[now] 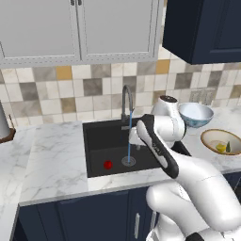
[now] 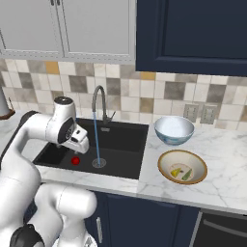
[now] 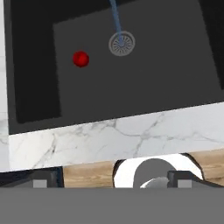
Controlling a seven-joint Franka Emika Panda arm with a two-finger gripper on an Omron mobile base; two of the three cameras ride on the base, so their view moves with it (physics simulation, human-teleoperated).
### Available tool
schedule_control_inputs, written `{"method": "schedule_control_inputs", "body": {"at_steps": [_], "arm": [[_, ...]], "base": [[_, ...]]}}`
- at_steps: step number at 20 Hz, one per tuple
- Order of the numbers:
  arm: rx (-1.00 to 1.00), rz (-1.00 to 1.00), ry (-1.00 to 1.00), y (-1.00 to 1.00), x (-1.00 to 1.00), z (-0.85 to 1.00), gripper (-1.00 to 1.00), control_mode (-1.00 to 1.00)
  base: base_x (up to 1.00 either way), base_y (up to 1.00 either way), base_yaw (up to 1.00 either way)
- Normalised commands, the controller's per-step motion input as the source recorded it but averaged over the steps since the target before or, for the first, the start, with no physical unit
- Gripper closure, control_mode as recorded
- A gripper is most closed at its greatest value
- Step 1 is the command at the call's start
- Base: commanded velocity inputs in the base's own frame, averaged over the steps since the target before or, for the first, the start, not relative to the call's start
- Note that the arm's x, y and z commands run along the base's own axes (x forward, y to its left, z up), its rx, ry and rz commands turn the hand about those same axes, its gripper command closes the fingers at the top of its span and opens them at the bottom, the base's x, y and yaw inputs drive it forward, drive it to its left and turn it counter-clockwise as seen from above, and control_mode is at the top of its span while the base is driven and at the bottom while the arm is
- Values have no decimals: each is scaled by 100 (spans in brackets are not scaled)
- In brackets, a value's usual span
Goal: Pick the lemon wedges from the sink and place them in one bowl. Place the apple in the other bowl. Then turn off the sink faucet.
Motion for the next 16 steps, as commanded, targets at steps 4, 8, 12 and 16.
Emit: {"method": "schedule_control_inputs", "body": {"at_steps": [4, 8, 12, 16], "arm": [[0, 34, 2, 57, 63, -19, -100, -100], [0, 8, 2, 29, 59, -17, -100, -100], [0, 0, -1, 28, 59, -20, -100, -100], [0, -2, -9, 17, 26, -25, -100, -100]], "base": [[0, 0, 0], [0, 0, 0], [0, 0, 0], [0, 0, 0]]}}
